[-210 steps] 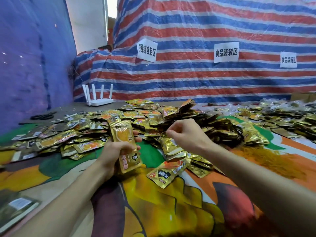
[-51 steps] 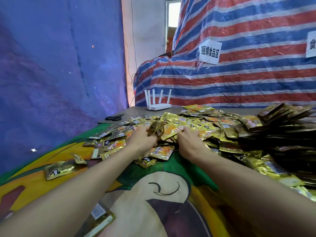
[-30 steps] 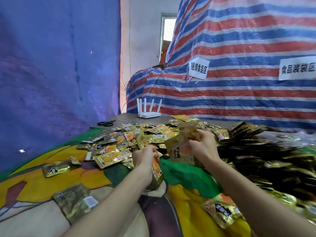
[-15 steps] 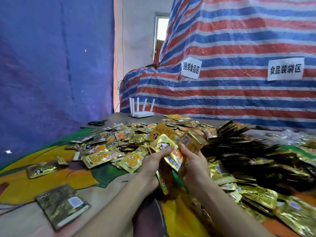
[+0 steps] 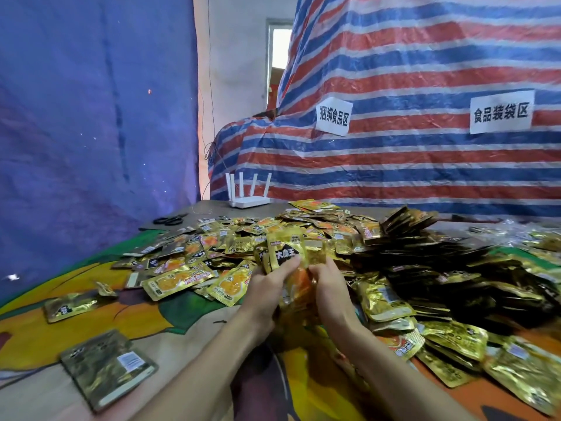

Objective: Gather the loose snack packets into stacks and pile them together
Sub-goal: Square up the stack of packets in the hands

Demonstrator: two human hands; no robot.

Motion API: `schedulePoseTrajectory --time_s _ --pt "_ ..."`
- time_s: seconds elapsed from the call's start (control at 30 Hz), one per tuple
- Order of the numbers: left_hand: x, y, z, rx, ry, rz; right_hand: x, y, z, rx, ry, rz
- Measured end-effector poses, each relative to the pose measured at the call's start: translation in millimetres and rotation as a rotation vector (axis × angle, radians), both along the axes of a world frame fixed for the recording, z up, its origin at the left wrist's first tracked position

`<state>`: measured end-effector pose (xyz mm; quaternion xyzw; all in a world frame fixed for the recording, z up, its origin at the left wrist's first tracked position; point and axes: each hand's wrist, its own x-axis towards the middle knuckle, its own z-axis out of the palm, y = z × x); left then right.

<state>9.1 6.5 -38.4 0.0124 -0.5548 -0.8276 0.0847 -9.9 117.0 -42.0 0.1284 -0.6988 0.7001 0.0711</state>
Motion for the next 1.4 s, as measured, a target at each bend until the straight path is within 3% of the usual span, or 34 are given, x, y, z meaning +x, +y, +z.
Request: schedulePoseTrajectory --time_s 0.13,0.43,0.57,0.67,0.9,1.0,1.1,1.17,1.27,1.4 --pt "3 9 -2 -0.065 0.117 -0.142 4 -2 -1 -0.043 0.048 0.011" --pt "3 16 -8 -0.334 0.239 -0.122 0 -2 -2 -0.218 -0.061 0.052" --pt "1 14 -8 -0.346 0.143 0.042 -2 9 -1 -0.157 -0.114 -0.010" --pt "0 10 -9 -0.427 0.209 0.170 0 7 4 -0.116 -0.056 -0.001" --pt "-1 12 -17 -0.320 0.248 -0.059 6 -11 1 -0.187 -0.061 0.043" --pt "3 12 -17 -0.370 0.259 -0.076 2 -6 2 -0.301 -0.169 0.096" --pt "5 19 -20 -0.395 0.234 0.049 2 -4 1 -0.399 -0.323 0.216" --pt "3 22 -20 -0.423 0.264 0.167 3 -6 2 -0.424 -0.328 0.243" --pt "0 22 -20 -0.427 0.351 0.239 5 -9 3 -0.214 -0.171 0.111" --pt "-8 18 -24 -0.450 0.300 0.284 5 -1 3 0.097 0.062 -0.171"
